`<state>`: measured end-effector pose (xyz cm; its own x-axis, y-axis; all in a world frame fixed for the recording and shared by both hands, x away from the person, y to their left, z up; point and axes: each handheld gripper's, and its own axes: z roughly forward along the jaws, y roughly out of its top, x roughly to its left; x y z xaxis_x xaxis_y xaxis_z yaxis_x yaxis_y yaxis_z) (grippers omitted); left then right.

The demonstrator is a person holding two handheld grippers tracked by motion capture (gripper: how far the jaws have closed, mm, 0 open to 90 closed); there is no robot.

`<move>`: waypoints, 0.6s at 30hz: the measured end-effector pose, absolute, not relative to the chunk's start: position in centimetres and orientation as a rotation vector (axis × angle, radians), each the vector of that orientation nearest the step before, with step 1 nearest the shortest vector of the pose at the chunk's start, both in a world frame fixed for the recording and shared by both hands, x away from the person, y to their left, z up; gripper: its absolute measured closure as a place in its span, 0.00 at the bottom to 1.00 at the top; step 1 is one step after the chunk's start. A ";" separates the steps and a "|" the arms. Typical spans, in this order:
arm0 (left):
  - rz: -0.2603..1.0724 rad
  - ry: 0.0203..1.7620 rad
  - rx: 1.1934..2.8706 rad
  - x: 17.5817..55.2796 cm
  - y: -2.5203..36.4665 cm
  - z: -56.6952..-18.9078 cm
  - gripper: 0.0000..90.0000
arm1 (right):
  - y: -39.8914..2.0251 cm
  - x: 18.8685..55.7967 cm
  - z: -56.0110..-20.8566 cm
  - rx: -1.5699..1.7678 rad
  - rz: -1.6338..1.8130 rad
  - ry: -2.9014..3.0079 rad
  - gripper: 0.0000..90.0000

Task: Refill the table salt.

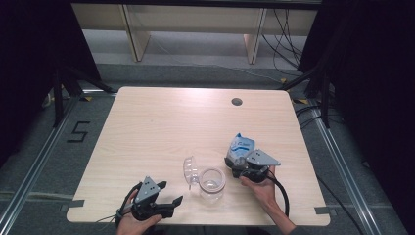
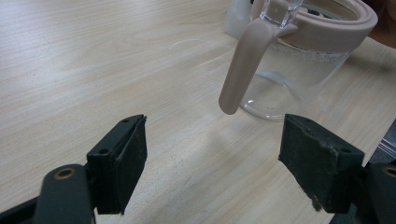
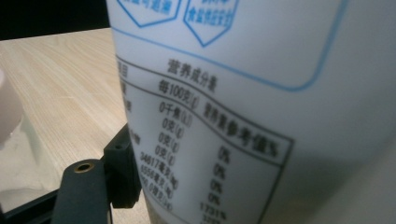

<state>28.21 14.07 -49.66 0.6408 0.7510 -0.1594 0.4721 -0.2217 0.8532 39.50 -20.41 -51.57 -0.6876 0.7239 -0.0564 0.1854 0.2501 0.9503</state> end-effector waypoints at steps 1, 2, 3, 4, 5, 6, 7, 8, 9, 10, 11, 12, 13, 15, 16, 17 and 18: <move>0.355 0.971 1.874 28.2 14.1 -49.7 0.25 | -20.4 39.6 -51.6 0.804 1.444 2.023 0.34; 0.355 0.972 1.874 28.2 14.1 -49.7 0.25 | -20.4 39.6 -51.6 0.802 1.446 2.025 0.35; 0.355 0.972 1.874 28.2 14.1 -49.7 0.25 | -20.4 39.7 -51.6 0.798 1.445 2.028 0.36; 0.355 0.972 1.875 28.2 14.1 -49.7 0.25 | -20.4 39.7 -51.6 0.796 1.454 2.026 0.36; 0.355 0.972 1.875 28.2 14.1 -49.7 0.25 | -20.3 39.7 -51.6 0.807 1.465 2.034 0.37; 0.355 0.972 1.875 28.2 14.1 -49.7 0.25 | -20.3 39.8 -51.6 0.796 1.463 2.026 0.38; 0.354 0.971 1.872 28.2 14.1 -49.7 0.25 | -20.3 39.7 -51.6 0.795 1.465 2.025 0.39; 0.354 0.970 1.875 28.2 14.1 -49.6 0.25 | -20.3 39.7 -51.6 0.796 1.458 2.029 0.41; 0.358 0.972 1.874 28.2 14.1 -49.6 0.25 | -20.4 39.7 -51.6 0.791 1.445 2.031 0.42; 0.356 0.969 1.871 28.2 14.1 -49.6 0.25 | -20.3 39.5 -51.6 0.831 1.457 2.055 0.43; 0.354 0.970 1.874 28.2 14.1 -49.6 0.25 | -20.2 39.5 -51.6 0.813 1.463 2.052 0.44; 0.354 0.969 1.872 28.2 14.1 -49.6 0.25 | -20.2 39.5 -51.6 0.811 1.459 2.053 0.44; 0.354 0.972 1.872 28.2 14.1 -49.6 0.25 | -20.3 39.5 -51.6 0.816 1.461 2.052 0.44; 0.360 0.975 1.871 28.1 14.1 -49.6 0.25 | -20.4 39.7 -51.5 0.786 1.451 2.032 0.44; 0.360 0.972 1.872 28.1 14.1 -49.6 0.25 | -20.4 39.7 -51.5 0.786 1.451 2.032 0.44; 0.367 0.958 1.882 28.2 14.2 -49.6 0.25 | -20.5 39.7 -51.5 0.785 1.443 2.036 0.45; 0.363 0.962 1.881 28.2 14.2 -49.6 0.25 | -20.4 39.7 -51.5 0.784 1.440 2.038 0.45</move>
